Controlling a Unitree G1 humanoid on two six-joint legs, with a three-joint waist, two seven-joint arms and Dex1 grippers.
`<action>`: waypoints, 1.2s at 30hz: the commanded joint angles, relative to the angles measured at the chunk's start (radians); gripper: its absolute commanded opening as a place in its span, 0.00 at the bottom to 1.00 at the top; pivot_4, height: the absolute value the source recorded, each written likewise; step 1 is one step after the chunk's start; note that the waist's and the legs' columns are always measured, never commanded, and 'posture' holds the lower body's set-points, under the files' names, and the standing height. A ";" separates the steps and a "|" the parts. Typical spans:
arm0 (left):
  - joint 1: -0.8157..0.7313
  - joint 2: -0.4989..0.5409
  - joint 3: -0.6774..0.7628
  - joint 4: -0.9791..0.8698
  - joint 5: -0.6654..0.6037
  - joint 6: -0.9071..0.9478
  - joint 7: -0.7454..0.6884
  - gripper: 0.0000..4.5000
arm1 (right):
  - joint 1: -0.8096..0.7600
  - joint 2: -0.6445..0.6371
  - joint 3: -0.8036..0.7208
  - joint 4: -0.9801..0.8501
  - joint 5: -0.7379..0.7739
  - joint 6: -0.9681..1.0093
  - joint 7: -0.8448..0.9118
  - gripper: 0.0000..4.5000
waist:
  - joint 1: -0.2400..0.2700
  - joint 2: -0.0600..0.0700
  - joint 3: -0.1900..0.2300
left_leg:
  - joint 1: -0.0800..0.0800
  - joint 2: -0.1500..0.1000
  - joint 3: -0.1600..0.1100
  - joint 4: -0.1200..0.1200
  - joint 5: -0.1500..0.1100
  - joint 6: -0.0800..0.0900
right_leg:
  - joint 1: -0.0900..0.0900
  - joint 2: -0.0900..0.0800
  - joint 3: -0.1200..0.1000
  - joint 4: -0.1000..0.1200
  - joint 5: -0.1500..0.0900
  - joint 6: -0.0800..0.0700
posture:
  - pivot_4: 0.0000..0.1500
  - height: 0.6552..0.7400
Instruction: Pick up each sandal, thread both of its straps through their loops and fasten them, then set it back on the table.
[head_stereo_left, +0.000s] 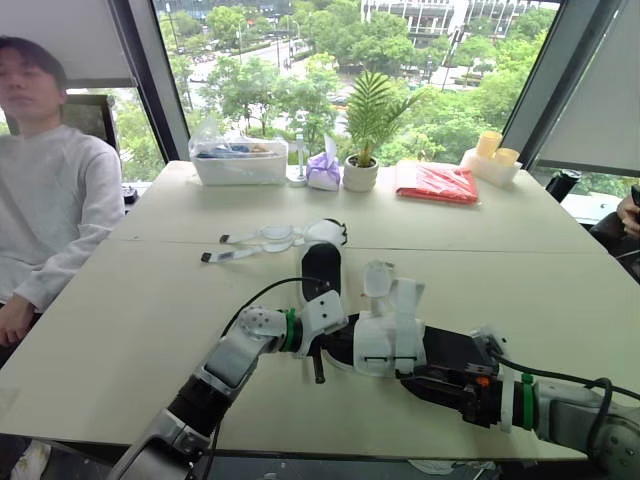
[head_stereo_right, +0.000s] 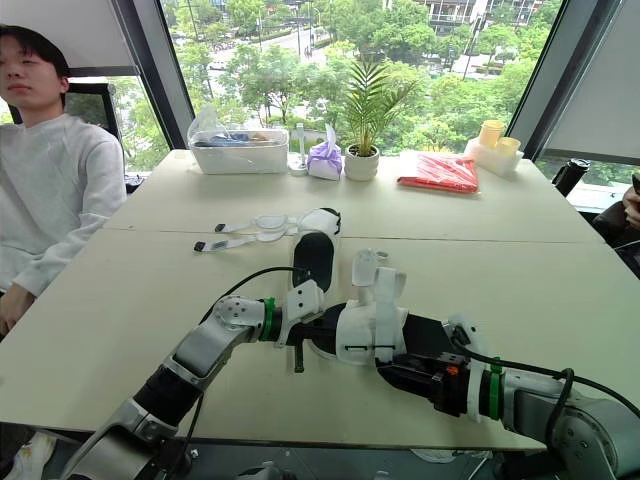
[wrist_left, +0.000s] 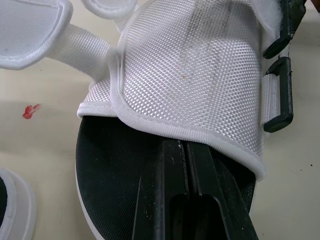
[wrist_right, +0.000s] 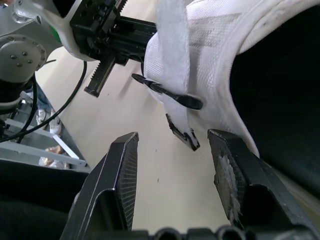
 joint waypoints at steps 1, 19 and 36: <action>0.002 -0.006 -0.016 -0.012 0.003 0.001 -0.003 0.00 | -0.018 0.024 0.011 -0.020 0.019 -0.023 -0.009 0.40 | 0.000 0.000 0.000 | 0.000 0.000 0.000 0.000 0.000 0.000 | 0.000 0.000 0.000 0.000 0.000 0.000 | 1.00 1.00; 0.019 0.002 -0.018 -0.023 0.004 0.005 -0.005 0.00 | 0.291 -0.240 0.013 -0.248 0.055 -0.028 0.209 0.01 | 0.000 0.000 0.000 | 0.000 0.000 0.000 0.000 -0.001 0.001 | 0.001 0.000 0.000 0.000 0.000 0.000 | 1.00 1.00; 0.005 -0.011 -0.036 0.002 0.007 -0.009 -0.014 0.00 | -0.076 -0.215 -0.061 -0.070 0.612 -0.025 -0.083 0.01 | 0.003 -0.001 0.000 | 0.000 0.000 0.000 0.001 -0.001 0.001 | 0.002 0.001 0.000 -0.001 0.000 0.000 | 1.00 1.00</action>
